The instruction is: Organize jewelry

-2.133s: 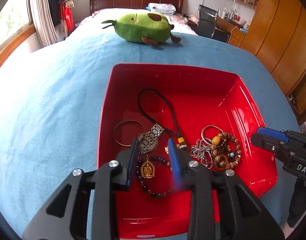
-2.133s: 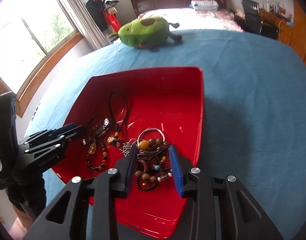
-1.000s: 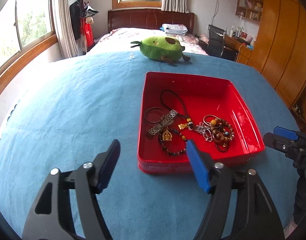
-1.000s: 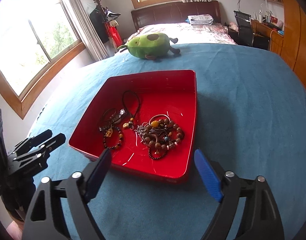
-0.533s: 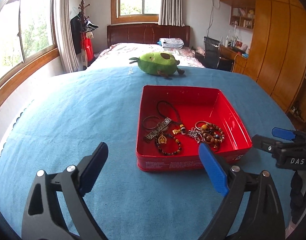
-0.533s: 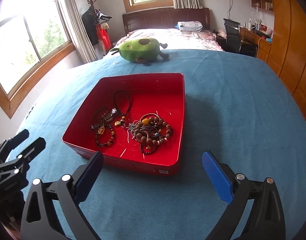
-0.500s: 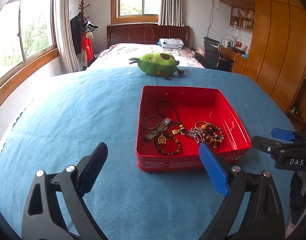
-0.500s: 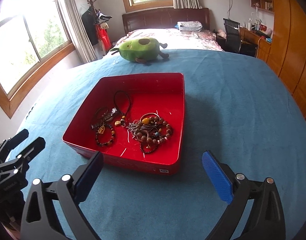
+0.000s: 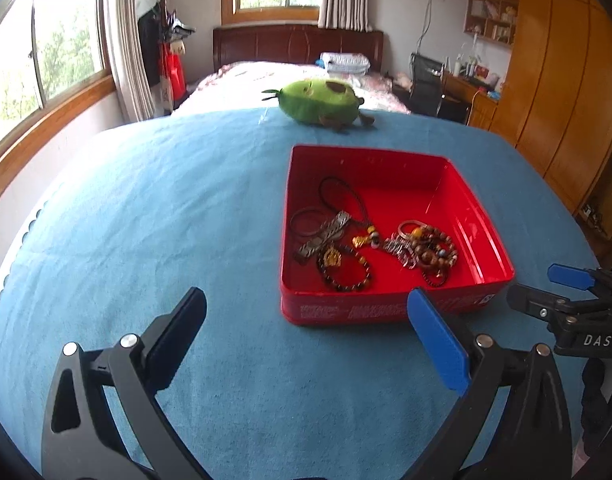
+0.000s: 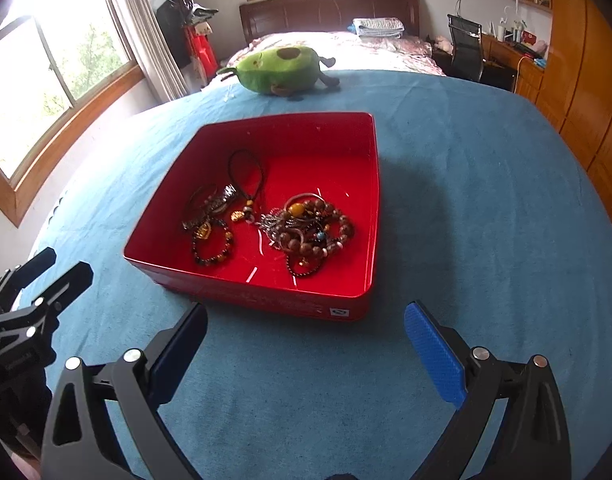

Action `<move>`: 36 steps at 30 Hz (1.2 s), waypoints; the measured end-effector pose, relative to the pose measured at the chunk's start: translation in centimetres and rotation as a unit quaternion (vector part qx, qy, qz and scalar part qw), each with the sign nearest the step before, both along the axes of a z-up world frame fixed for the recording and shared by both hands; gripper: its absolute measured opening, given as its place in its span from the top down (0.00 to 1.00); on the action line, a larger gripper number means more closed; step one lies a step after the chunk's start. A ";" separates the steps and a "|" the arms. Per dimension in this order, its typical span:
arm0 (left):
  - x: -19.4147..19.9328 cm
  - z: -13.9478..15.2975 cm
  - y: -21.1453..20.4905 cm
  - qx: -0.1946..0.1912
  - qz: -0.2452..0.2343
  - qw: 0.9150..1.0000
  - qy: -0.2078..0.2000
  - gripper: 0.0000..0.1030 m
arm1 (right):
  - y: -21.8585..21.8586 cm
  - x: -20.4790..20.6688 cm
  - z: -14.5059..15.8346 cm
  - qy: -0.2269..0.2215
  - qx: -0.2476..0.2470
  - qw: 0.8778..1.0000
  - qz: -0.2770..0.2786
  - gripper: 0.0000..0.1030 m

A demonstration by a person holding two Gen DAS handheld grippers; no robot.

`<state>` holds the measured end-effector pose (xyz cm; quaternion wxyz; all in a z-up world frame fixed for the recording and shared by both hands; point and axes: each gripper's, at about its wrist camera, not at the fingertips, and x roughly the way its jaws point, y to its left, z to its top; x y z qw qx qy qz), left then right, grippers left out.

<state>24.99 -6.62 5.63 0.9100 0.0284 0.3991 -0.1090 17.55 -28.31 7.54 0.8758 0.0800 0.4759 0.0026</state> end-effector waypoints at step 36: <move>1.4 -2.1 -0.1 0.012 0.009 0.999 0.032 0.03 | 0.1 0.7 -1.3 0.018 -0.006 1.000 -0.003 0.04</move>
